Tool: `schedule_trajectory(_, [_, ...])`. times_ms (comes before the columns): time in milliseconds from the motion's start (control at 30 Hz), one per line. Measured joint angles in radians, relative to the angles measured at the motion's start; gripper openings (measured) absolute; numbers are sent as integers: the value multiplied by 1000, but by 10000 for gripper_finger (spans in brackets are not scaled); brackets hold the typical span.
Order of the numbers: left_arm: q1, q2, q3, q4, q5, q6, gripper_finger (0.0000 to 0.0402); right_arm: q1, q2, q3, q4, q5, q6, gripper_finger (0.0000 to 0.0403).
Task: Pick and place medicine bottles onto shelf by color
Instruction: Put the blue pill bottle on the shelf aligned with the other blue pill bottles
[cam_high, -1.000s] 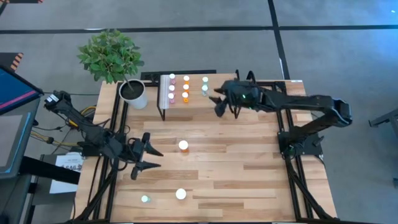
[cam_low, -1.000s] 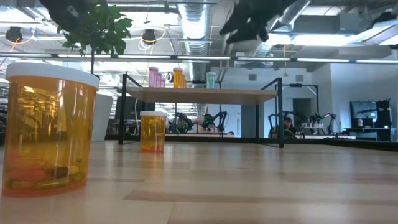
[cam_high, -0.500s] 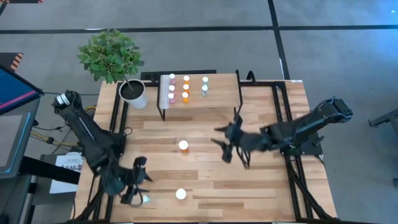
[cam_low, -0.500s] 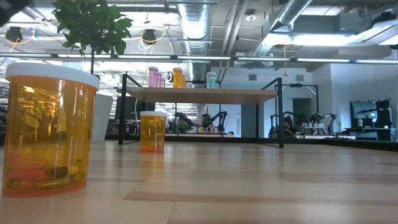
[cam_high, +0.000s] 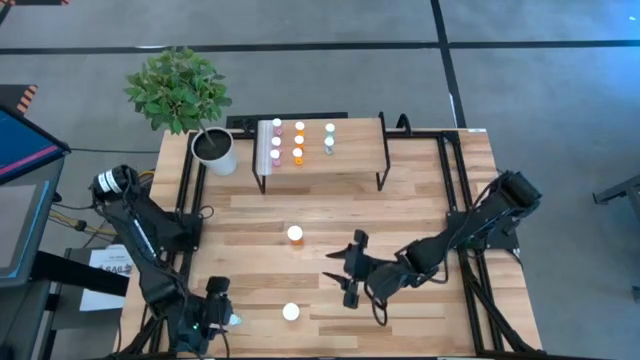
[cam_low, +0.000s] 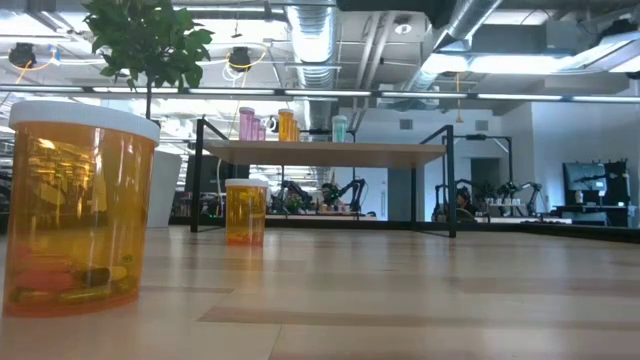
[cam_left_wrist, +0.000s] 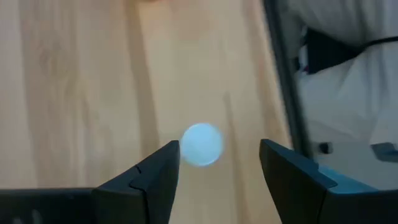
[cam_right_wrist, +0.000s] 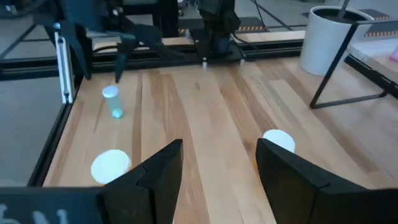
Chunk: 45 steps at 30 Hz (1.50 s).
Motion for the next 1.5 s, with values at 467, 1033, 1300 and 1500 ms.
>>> schedule_trajectory(467, [5, 5, -10, -48, -52, -26, 262, -16, 2, 1, 47, -26, -27, 222])
schedule_trajectory(1033, [5, 8, -91, 88, -33, -27, 262, -5, 2, 1, 49, -26, -29, 222])
schedule_trajectory(1300, [5, 67, -90, 123, -25, -15, 262, -4, 2, 1, 51, -26, -29, 222])
schedule_trajectory(1500, [18, 109, -90, 141, 21, -7, 252, -4, 2, 1, 52, -26, -28, 222])
